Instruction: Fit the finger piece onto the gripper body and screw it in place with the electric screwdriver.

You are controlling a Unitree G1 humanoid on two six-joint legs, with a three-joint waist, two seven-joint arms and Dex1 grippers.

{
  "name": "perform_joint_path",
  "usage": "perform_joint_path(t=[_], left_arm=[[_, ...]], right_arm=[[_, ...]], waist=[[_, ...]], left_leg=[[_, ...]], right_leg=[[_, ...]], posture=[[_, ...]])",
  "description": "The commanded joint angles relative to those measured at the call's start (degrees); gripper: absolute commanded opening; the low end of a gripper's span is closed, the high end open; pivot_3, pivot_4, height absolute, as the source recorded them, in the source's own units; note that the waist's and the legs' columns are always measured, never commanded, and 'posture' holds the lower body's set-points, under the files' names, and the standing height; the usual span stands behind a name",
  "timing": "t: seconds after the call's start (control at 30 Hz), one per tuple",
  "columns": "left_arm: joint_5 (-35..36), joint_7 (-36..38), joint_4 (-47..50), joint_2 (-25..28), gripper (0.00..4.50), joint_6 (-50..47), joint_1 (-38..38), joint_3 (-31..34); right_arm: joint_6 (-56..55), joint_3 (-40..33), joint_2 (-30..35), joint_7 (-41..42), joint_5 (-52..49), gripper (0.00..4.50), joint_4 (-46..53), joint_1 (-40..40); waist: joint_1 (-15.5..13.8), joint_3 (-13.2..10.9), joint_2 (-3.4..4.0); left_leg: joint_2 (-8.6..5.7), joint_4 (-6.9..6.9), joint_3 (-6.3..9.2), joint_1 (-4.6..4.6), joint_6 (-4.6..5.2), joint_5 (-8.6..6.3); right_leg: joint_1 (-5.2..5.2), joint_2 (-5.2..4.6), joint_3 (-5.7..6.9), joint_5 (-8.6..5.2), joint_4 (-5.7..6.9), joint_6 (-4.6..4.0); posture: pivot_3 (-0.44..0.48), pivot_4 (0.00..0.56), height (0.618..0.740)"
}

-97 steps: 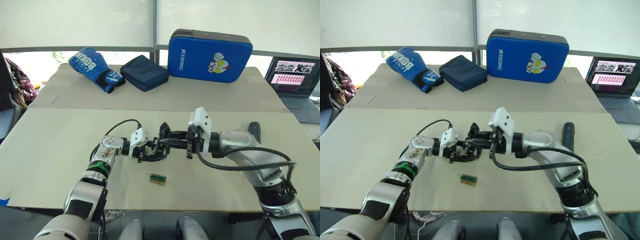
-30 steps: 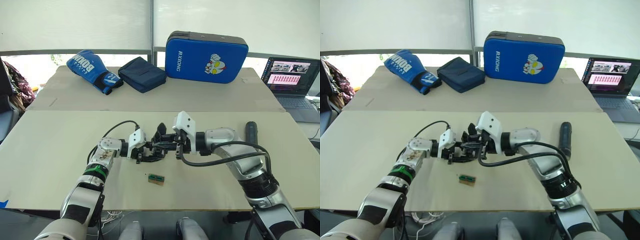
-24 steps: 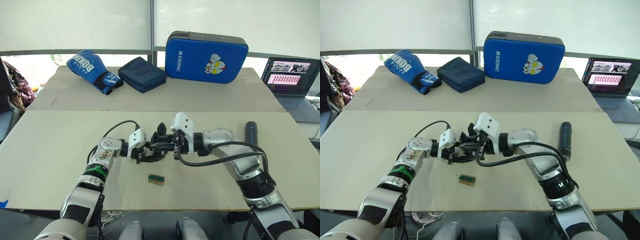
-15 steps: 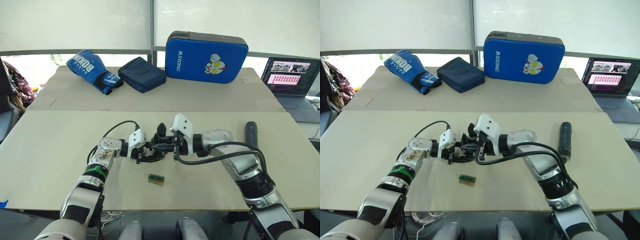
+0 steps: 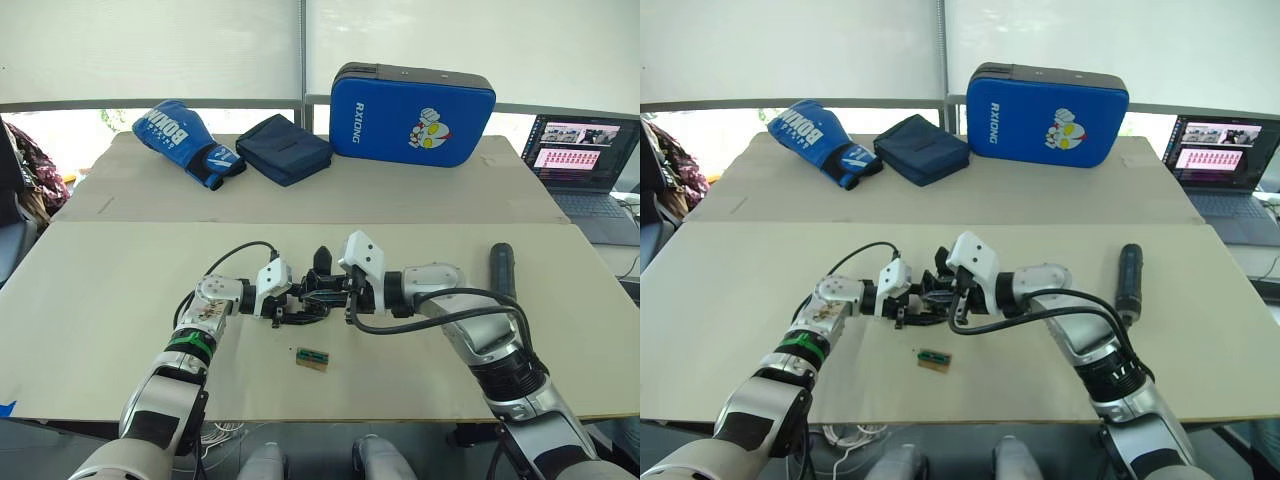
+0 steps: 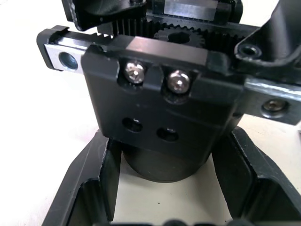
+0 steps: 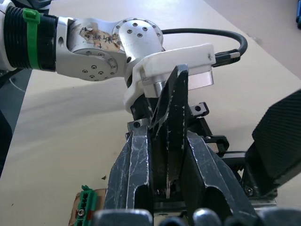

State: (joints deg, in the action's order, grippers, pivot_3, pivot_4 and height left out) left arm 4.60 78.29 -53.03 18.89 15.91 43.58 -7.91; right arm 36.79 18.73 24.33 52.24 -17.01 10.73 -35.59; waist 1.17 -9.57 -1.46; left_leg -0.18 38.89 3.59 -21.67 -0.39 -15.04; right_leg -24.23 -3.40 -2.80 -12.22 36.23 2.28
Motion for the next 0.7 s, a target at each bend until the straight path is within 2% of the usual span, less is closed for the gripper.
perform_joint_path(t=[0.03, 0.4, 0.7], left_arm=[[-1.15, 0.73, -0.10, 0.66, 2.29, -1.37, -1.36, -1.11], [-1.04, 0.64, 0.64, 0.78, 2.29, -1.84, -1.90, -1.09], [-0.96, 0.54, 1.09, 1.00, 2.29, -2.00, -2.25, -1.04]], right_arm=[[1.18, 1.72, 0.01, 0.63, -0.02, 0.41, 0.56, 1.25], [0.31, 1.59, 0.76, -0.77, 2.30, 0.41, -3.70, 1.38], [-3.63, -0.73, -1.24, 0.80, -0.67, 0.41, -1.04, 1.04]], waist=[[0.00, 0.00, 0.00], [0.11, 0.15, 0.01], [0.22, 0.16, 0.01]], left_leg=[[0.00, -0.01, 0.00, 0.00, 0.00, 0.00], [0.00, -0.06, -0.01, 0.14, 0.02, -0.01], [0.00, -0.08, -0.01, 0.16, 0.02, -0.01]], right_leg=[[0.00, 0.00, 0.00, 0.00, 0.00, 0.00], [0.09, 0.00, 0.00, -0.01, -0.01, 0.00], [0.09, 0.00, 0.00, -0.01, -0.01, 0.00]], posture=[[0.000, 0.150, 0.740], [0.000, 0.150, 0.740], [0.000, 0.150, 0.740]])
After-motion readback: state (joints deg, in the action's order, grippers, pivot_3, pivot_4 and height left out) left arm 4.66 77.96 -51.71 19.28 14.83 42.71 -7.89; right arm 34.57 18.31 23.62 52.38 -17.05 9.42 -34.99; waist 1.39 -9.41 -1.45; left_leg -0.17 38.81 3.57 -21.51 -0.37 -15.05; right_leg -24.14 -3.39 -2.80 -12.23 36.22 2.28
